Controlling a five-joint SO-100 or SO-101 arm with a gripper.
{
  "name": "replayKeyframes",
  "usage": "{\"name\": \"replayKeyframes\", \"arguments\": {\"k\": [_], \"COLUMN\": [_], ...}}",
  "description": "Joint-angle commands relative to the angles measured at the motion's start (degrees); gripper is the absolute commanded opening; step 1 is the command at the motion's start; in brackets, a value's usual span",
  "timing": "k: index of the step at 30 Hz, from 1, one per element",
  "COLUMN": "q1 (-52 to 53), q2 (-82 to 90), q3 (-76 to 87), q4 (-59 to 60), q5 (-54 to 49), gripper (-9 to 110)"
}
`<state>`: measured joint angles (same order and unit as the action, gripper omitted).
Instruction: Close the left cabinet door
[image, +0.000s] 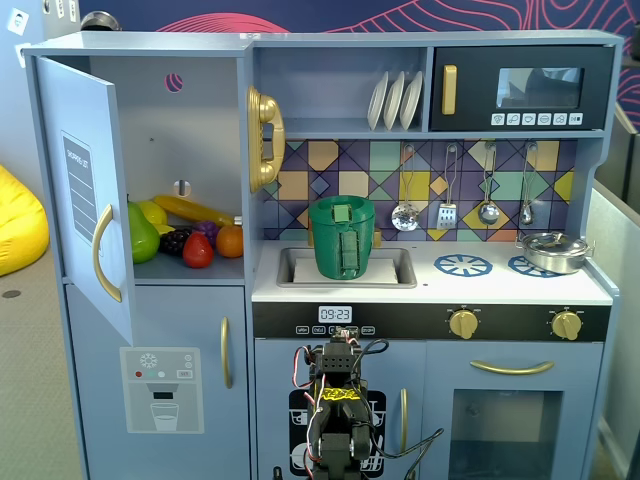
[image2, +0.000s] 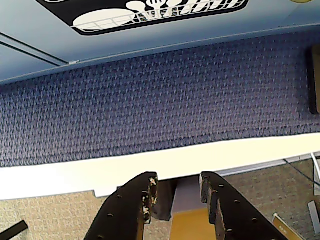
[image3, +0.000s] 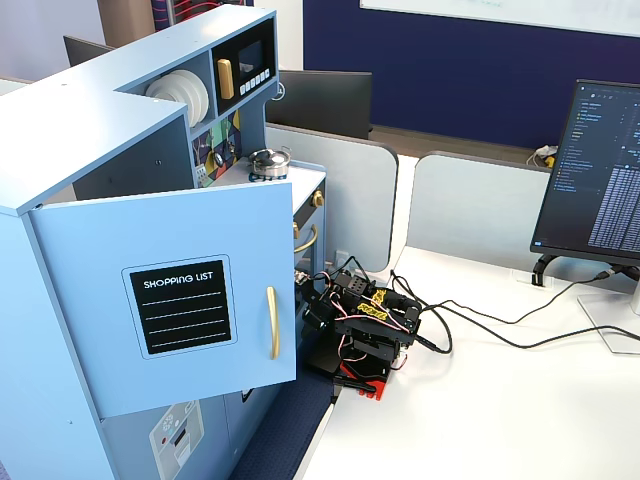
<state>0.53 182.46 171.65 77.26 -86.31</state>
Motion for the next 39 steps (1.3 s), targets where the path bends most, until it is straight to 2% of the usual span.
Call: {"name": "replayKeyframes", "arguments": {"k": [1,11,14,18,22,28,31,39], "q1": [4.13,3.69,0.35,-13.97,-33.57,-63.19,-77.87,-101.07], "q2": [-0.26,-0.26,-0.35,-0.88,-1.14,-4.13,-7.91,-27.42], "q3": [0.18,0.18,0.18,-0.88,-3.69,-11.43,-15.56,-31.11], "q4": [10.55,10.55,10.55,1.58,-11.34,-27.16,-40.52,-60.12], "q5": [-0.44,-0.35,-0.26,3.52,2.64,-5.71,-9.49,-13.97], "gripper": [0,0,0,0,0,0,0,0]}}
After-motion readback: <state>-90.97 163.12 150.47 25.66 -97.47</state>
